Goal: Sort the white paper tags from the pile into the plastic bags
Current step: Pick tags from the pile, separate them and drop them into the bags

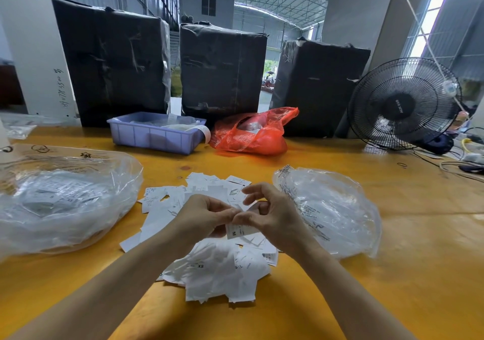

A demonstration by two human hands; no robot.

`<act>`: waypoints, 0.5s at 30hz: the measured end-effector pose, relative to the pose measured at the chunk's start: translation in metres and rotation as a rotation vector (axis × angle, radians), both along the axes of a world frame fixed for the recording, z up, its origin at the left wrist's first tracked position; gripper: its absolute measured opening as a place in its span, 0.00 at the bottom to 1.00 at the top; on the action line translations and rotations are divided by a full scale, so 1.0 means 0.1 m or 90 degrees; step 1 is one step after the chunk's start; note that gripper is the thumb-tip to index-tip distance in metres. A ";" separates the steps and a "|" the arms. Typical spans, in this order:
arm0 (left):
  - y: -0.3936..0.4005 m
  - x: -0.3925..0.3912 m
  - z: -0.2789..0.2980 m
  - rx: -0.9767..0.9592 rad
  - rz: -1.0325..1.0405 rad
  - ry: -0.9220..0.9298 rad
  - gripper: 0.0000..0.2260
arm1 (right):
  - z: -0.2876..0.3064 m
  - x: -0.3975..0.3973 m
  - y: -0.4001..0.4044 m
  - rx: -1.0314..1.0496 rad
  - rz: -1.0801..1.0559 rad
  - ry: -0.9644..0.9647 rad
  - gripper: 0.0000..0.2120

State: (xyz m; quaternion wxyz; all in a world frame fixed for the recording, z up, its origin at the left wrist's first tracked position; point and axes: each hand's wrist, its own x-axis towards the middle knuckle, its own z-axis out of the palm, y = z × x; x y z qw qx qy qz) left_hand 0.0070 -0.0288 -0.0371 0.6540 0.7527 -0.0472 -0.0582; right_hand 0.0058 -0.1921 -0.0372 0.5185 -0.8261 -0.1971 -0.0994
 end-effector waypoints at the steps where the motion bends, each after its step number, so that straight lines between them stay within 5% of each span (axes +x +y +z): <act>1: 0.00 0.00 0.00 -0.018 0.017 -0.001 0.04 | 0.00 0.00 0.00 0.011 -0.011 -0.001 0.21; 7: 0.00 0.01 0.03 -0.149 0.080 0.048 0.05 | 0.00 0.01 0.00 0.115 -0.007 0.045 0.12; 15: -0.04 -0.01 0.00 -0.159 0.099 0.078 0.08 | -0.02 -0.02 0.06 0.101 0.023 0.042 0.12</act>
